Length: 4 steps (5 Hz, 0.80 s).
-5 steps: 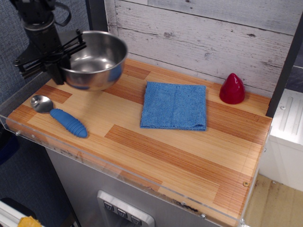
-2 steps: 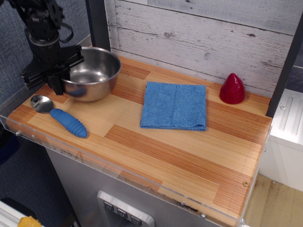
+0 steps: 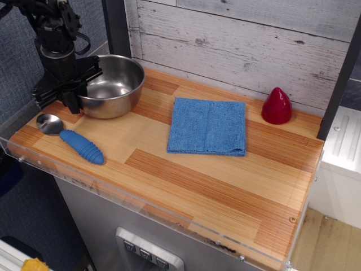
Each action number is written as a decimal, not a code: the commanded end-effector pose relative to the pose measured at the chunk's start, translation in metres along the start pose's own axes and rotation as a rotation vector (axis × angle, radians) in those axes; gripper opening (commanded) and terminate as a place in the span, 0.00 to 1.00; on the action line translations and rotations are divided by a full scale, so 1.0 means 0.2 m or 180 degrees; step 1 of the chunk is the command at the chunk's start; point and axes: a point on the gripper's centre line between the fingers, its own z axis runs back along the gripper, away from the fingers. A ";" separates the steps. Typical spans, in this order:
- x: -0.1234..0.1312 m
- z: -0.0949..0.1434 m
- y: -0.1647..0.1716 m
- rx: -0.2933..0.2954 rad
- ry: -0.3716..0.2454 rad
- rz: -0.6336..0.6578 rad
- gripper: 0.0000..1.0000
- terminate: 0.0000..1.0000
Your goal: Pick up the pot and place it behind the spoon
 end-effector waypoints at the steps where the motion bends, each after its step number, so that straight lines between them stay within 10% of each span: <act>1: 0.00 0.05 0.02 0.0245 -0.0101 0.0183 1.00 0.00; 4: 0.02 0.22 0.02 0.0023 -0.0108 0.0078 1.00 0.00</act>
